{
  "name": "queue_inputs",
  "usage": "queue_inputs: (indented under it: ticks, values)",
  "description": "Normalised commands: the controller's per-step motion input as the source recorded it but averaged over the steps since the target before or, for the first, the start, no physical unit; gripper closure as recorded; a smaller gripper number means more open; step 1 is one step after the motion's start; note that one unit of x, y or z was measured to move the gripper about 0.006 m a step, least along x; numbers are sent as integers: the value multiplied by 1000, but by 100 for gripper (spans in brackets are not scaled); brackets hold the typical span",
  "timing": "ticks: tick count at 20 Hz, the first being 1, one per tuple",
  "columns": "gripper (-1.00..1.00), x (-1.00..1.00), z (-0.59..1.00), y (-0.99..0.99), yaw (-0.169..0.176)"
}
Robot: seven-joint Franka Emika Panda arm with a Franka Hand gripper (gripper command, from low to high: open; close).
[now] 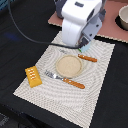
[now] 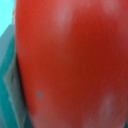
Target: Interact with the objects in diverse but meaningful ways.
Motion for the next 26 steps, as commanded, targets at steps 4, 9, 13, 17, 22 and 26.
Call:
queue_inputs:
  ticks: [4, 9, 13, 17, 22, 26]
  values:
    - [100, -499, 176, 844, -18]
    - [100, -326, 121, 941, -18]
    - [100, -78, 89, 999, -18]
    - [100, 0, 66, 1000, -23]
    - [100, 0, 14, 1000, -22]
    - [100, 19, 1, 985, -32]
